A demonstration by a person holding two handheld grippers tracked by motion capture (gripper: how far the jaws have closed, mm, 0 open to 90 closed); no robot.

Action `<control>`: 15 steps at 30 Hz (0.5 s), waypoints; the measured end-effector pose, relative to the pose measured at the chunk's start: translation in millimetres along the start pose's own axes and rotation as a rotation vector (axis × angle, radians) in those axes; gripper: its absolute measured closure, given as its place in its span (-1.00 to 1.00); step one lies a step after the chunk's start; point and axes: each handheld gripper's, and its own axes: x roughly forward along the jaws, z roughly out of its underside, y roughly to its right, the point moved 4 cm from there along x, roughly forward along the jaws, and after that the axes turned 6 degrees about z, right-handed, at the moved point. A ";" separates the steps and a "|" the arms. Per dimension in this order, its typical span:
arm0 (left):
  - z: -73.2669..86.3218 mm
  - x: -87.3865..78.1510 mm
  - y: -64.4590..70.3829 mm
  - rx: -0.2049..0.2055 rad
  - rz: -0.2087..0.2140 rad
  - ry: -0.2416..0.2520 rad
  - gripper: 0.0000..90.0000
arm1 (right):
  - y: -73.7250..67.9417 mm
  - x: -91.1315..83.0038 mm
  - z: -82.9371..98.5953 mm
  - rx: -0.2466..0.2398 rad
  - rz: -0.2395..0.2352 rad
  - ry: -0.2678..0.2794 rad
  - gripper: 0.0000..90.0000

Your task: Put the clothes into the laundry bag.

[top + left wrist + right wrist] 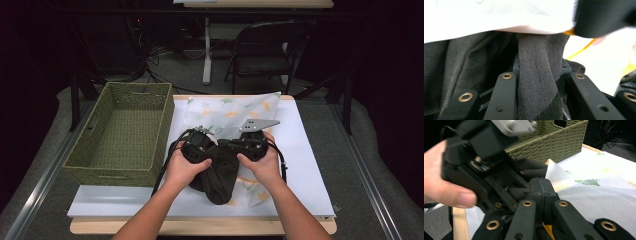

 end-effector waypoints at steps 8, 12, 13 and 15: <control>5.0 11.8 -4.8 -0.022 0.003 0.017 0.30 | 3.1 1.5 2.5 -0.015 0.031 -0.020 1.00; 8.8 13.5 -6.9 -0.015 -0.012 0.023 0.08 | 4.2 2.4 4.1 -0.042 0.063 -0.037 1.00; 9.5 13.4 -7.0 0.002 -0.015 0.020 0.06 | 4.6 2.8 4.4 -0.042 0.063 -0.038 1.00; 9.9 12.8 -6.0 0.040 -0.043 0.028 0.06 | 5.8 3.1 5.2 -0.046 0.073 -0.044 1.00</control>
